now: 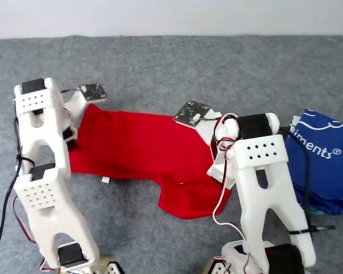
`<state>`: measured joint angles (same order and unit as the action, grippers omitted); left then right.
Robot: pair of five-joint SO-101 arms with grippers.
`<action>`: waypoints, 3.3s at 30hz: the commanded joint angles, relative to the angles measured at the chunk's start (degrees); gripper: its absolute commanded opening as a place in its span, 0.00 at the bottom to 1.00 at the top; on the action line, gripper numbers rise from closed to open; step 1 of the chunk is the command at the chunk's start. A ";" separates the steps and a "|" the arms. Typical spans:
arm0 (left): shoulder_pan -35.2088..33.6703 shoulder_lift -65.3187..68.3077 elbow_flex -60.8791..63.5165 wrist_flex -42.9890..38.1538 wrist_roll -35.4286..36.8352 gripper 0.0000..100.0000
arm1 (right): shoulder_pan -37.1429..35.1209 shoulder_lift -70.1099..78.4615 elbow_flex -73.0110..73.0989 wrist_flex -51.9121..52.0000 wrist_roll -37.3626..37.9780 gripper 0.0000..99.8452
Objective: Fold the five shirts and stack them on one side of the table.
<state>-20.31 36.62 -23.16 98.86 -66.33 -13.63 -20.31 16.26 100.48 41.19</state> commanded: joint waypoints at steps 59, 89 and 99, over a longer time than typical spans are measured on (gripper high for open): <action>4.75 -20.66 16.48 -19.78 45.45 0.05 | 2.24 39.34 -26.37 -33.01 -20.92 0.01; 1.93 -1.58 -15.34 -10.99 54.15 0.07 | 4.26 66.24 -70.59 -7.87 -24.97 0.01; 4.40 16.18 -26.59 -13.45 55.30 0.07 | 4.35 74.24 -70.95 -7.96 -24.97 0.01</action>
<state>-15.74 50.15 -44.26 86.20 -11.38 -9.85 53.27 -52.22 92.13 16.40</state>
